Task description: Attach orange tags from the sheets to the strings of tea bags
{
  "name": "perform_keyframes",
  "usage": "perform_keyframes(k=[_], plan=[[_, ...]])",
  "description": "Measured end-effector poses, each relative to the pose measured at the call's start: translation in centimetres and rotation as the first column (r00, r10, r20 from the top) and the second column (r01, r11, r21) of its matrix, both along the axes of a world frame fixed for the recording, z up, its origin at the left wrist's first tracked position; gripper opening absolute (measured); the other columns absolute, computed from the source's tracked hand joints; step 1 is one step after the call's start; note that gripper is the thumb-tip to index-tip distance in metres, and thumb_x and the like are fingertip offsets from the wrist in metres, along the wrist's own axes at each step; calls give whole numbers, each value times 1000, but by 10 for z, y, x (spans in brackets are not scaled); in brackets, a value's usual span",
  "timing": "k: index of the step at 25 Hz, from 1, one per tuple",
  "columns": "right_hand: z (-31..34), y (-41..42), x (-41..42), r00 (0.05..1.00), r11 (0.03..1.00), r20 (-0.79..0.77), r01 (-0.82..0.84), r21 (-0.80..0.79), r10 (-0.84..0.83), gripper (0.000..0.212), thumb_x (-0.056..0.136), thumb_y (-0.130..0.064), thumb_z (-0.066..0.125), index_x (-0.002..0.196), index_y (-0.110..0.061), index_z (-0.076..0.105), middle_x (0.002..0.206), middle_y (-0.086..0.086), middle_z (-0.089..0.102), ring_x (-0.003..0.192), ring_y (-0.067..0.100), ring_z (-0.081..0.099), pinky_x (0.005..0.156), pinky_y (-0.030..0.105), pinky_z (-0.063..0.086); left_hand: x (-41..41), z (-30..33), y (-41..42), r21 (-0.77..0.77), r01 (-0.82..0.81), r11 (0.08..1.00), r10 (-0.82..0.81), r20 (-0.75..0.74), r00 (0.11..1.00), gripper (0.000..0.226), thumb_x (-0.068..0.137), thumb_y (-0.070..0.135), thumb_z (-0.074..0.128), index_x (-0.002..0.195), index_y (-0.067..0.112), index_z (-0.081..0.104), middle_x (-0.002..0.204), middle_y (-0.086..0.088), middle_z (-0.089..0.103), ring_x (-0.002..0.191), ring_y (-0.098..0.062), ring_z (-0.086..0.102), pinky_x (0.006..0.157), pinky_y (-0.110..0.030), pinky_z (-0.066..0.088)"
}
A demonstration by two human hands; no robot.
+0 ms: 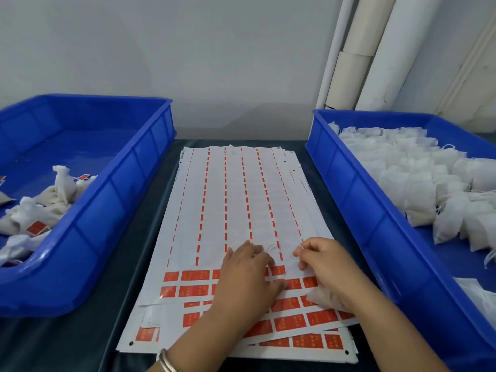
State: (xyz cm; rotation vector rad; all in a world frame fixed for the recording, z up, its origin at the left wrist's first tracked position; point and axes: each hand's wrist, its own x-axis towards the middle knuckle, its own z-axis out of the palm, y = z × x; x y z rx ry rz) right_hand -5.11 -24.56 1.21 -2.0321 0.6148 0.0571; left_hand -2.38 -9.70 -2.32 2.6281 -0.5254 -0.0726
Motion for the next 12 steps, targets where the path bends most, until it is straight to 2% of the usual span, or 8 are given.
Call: perform_keyframes(k=[2, 4, 7, 12], plan=[[-2, -1, 0, 996, 996, -46, -81, -49, 79, 9, 90, -31, 59, 82, -32, 62, 86, -13, 66, 76, 9, 66, 65, 23, 55, 0, 1, -2, -7, -16, 1000, 17, 37, 999, 43, 80, 59, 57, 116, 35, 62, 135, 17, 48, 127, -8, 37, 114, -39, 17], [-2, -2, 1, 983, 983, -90, -165, -76, 158, 11, 89, -28, 62, 84, -37, 59, 93, -18, 61, 82, 7, 64, 63, 18, 51, 1, 2, -4, 9, -22, 1000, 21, 76, 997, 40, 83, 57, 55, 114, 35, 65, 131, 16, 53, 124, -7, 41, 112, -36, 20], [0, -1, 2, 961, 960, -135, -258, -110, 242, 15, 86, -27, 65, 88, -39, 58, 92, -19, 57, 84, 5, 61, 60, 14, 46, 1, 3, -5, 26, -5, 1000, 3, 99, 995, 36, 86, 55, 52, 114, 37, 65, 129, 16, 55, 122, -6, 42, 112, -37, 21], [2, -4, 2, 960, 963, -119, -263, -64, 254, 18, 87, -24, 64, 81, -40, 58, 90, -21, 56, 83, 6, 62, 59, 14, 47, 0, 1, -5, -6, 96, 995, -94, 128, 987, 33, 92, 47, 46, 114, 33, 66, 123, 16, 59, 112, -4, 46, 111, -31, 27]])
